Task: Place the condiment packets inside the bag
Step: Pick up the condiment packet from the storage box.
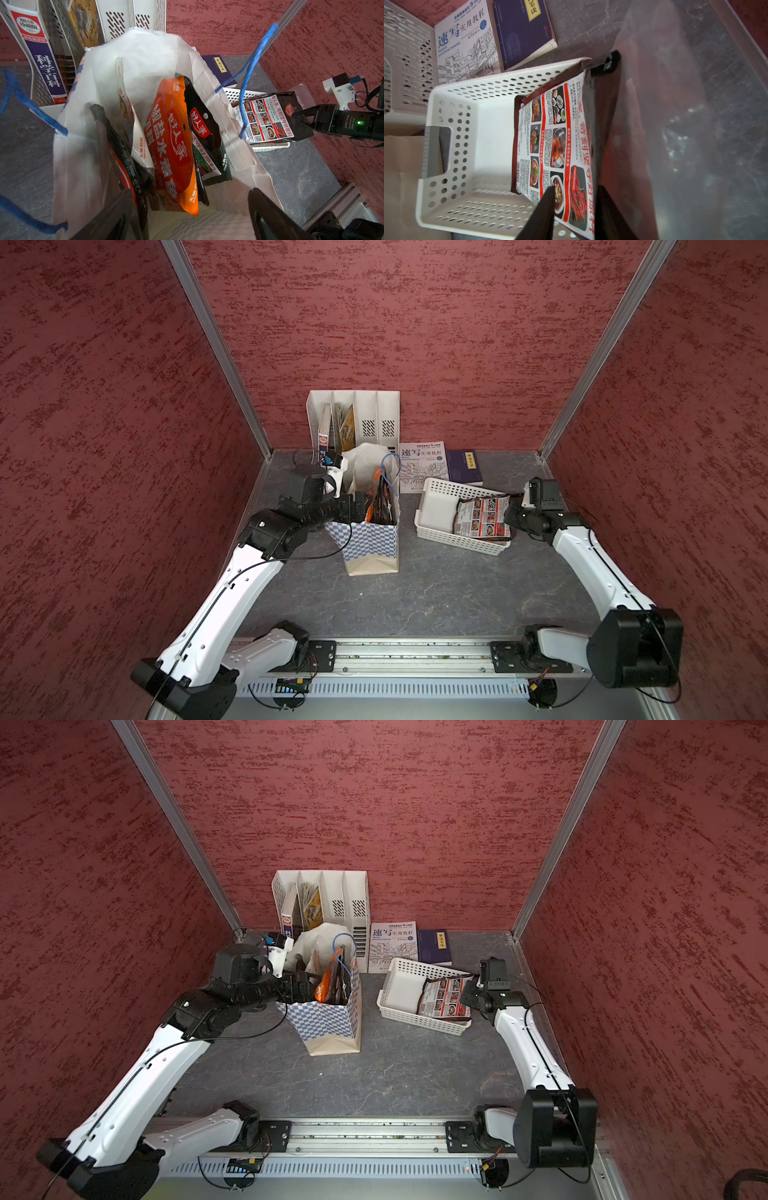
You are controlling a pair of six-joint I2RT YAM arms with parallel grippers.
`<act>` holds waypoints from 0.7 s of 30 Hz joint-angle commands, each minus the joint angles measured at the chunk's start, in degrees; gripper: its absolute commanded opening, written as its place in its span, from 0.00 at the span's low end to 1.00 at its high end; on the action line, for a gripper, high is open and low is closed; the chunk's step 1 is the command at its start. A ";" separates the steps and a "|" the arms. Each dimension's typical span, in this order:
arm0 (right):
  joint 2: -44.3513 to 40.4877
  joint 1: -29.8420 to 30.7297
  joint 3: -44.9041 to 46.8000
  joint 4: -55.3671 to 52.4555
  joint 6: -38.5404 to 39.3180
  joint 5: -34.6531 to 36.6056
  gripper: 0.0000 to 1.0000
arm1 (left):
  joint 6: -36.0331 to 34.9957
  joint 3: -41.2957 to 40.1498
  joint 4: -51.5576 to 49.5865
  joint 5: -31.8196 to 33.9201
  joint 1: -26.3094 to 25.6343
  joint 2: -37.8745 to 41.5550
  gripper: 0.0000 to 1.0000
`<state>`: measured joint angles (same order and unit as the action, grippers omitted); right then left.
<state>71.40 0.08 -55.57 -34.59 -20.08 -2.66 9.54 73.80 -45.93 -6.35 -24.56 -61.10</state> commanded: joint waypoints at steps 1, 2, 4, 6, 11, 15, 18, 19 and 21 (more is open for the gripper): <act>-3.69 -0.33 -2.67 1.60 1.85 -1.17 0.00 | -3.33 -0.39 -0.98 2.70 -0.19 1.46 0.89; -4.94 -0.27 -3.11 1.69 2.91 -1.94 0.00 | -4.05 -0.10 -1.43 3.44 -0.13 1.57 0.89; -7.24 -0.18 -4.67 1.79 5.32 -4.33 0.00 | -4.54 0.63 -2.46 5.46 0.09 1.68 0.89; -9.24 0.14 -6.44 2.10 8.64 -8.16 0.00 | -3.46 0.96 -2.76 7.17 1.12 1.94 0.90; -9.93 5.55 -16.59 -1.99 19.68 -19.87 0.00 | -2.54 1.02 -0.62 5.52 3.78 2.97 0.91; -7.29 14.21 -30.38 -11.30 30.71 -21.51 0.00 | -7.09 2.99 3.11 -1.27 3.74 3.27 0.91; -5.10 19.72 -39.53 -17.69 36.89 -24.40 0.00 | -14.24 3.24 8.62 -13.00 2.32 3.04 0.91; -4.53 21.25 -41.81 -19.62 38.55 -25.68 0.00 | -18.27 3.13 9.99 -16.34 1.52 2.90 0.91; -3.45 24.46 -46.20 -24.03 42.22 -26.84 0.00 | -27.95 2.94 11.81 -22.01 -2.70 2.34 0.91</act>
<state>67.09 21.63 -97.25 -52.01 13.56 -24.58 -5.50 75.66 -39.62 -16.45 -24.43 -58.70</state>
